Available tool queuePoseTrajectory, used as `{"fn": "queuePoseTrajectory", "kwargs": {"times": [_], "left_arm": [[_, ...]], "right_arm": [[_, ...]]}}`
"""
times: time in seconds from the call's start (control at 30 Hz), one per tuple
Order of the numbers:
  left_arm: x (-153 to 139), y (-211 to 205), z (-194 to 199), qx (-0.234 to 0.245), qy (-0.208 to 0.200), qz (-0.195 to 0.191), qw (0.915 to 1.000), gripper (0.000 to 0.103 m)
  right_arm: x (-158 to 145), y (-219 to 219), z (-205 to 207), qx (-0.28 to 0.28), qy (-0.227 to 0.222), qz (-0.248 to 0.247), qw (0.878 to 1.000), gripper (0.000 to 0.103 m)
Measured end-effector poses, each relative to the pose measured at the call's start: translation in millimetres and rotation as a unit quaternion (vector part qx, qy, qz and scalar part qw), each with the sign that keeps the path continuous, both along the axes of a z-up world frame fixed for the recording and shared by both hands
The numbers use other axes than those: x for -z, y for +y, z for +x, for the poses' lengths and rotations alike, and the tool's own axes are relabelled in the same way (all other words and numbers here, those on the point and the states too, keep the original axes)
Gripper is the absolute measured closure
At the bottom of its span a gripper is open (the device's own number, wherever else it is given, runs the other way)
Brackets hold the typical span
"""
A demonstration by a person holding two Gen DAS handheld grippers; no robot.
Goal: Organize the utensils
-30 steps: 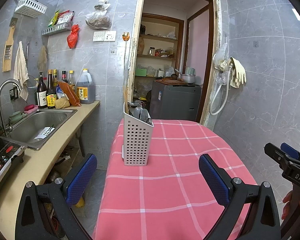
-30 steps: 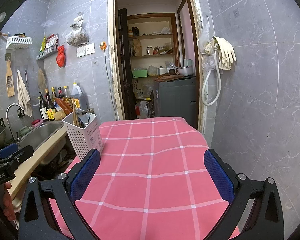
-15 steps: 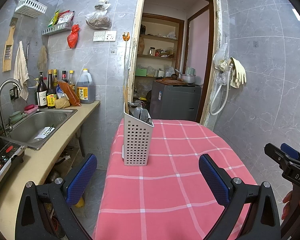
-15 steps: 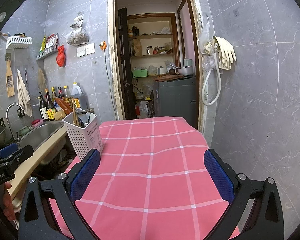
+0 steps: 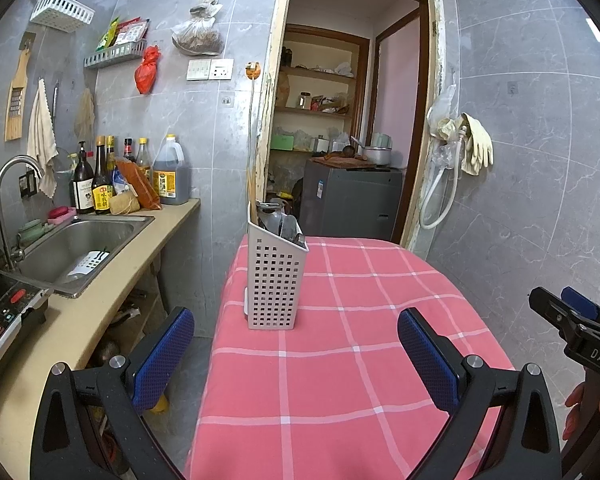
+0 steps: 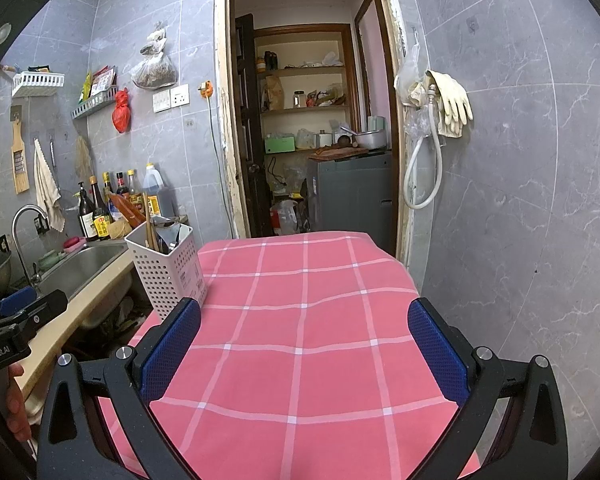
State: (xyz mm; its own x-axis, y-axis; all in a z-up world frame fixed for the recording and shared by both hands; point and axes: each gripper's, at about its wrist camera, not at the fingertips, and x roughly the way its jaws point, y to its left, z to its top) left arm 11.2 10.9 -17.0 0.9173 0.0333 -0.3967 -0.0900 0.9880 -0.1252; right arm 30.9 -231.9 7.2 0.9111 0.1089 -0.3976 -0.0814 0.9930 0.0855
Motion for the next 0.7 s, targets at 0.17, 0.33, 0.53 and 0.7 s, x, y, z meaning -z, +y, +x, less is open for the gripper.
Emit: {"fn": "queuePoseTrajectory", "kwargs": {"times": [0.17,0.33,0.53,0.7], "left_arm": [[0.5,-0.5,0.1,-0.003,0.002,0.002,1.0000,0.000],[1.4,-1.6,-0.7,0.001,-0.001,0.003,1.0000,0.000],[3.2,-1.9,0.5,0.007,0.004,0.004,1.0000,0.000],[3.1,-1.1,1.1,0.007,0.008,0.003,0.9999,0.000]], "right_arm": [[0.1,-0.2,0.2,0.000,0.000,0.000,1.000,0.001],[3.7,1.8,-1.0,-0.001,0.002,0.000,1.000,0.001],[4.4,2.2,-1.1,-0.001,0.003,-0.001,1.000,0.001],[5.5,2.3,-0.3,0.000,0.006,0.000,1.000,0.001]]}}
